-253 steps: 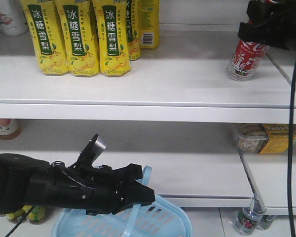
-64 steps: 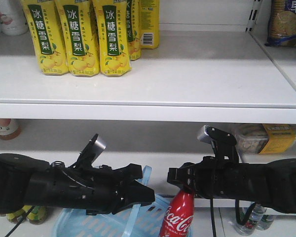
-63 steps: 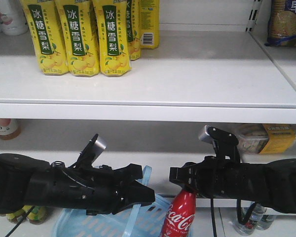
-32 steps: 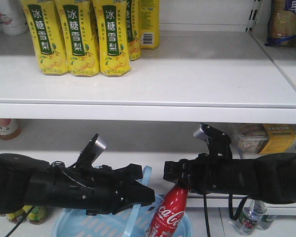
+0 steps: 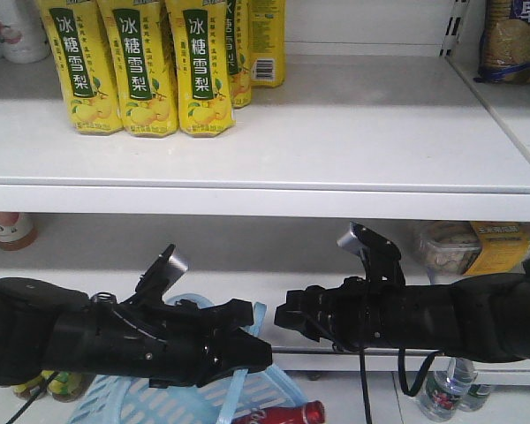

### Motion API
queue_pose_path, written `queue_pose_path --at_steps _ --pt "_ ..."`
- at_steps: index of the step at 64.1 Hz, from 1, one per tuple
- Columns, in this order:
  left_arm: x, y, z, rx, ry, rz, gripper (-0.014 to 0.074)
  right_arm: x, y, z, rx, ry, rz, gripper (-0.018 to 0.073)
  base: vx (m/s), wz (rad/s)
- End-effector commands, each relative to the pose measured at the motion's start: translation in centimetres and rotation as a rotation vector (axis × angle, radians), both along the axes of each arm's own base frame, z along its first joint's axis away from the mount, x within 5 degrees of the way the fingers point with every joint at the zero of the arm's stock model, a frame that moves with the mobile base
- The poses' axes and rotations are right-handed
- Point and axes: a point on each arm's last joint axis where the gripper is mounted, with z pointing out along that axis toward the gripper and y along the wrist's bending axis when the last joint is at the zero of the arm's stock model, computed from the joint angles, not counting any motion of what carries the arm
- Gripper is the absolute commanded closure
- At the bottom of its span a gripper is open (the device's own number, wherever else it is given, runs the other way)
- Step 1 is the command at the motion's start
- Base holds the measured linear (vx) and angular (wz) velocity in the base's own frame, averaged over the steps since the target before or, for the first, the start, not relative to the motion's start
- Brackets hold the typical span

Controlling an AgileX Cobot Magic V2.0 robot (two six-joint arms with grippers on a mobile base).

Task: Place coke in basket with both arms
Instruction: 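Lower the cola bottle into the basket and open the right gripper, then withdraw the right gripper away from the basket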

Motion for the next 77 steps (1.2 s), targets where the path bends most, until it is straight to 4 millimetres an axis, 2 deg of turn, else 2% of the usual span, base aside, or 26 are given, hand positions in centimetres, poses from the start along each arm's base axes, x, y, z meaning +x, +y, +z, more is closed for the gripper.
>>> queue_pose_path --at_steps 1,16,29,38,52,61,67,77 --pt "0.0 -0.6 3.0 -0.153 -0.018 0.010 0.0603 0.1 0.4 2.0 0.062 -0.056 0.033 0.0213 0.00 0.00" --pt "0.0 -0.6 3.0 -0.153 -0.018 0.010 0.0603 -0.4 -0.1 2.8 0.002 -0.090 0.073 0.0234 0.00 0.00" --pt "0.0 -0.6 3.0 -0.153 -0.018 0.010 0.0603 -0.9 -1.8 4.3 -0.040 -0.110 0.080 0.0240 0.00 0.00" --pt "0.0 -0.6 3.0 -0.153 -0.018 0.010 0.0603 -1.9 -2.4 5.4 -0.070 -0.122 0.146 0.0240 0.00 0.00" --pt "0.0 -0.6 3.0 -0.153 -0.018 0.010 0.0603 -3.8 -2.9 7.8 -0.090 -0.187 0.217 0.0240 0.00 0.00" --pt "0.0 -0.6 3.0 -0.153 -0.018 0.010 0.0603 -5.3 -3.5 10.0 -0.099 -0.279 0.224 0.0240 0.00 0.00" --pt "0.0 -0.6 3.0 -0.153 -0.018 0.010 0.0603 -5.9 -4.6 11.3 -0.117 -0.341 0.192 0.0240 0.00 0.00" --pt "0.0 -0.6 3.0 -0.153 -0.018 0.010 0.0603 -6.4 -8.3 13.5 -0.250 -0.496 0.046 0.0240 0.00 0.00"
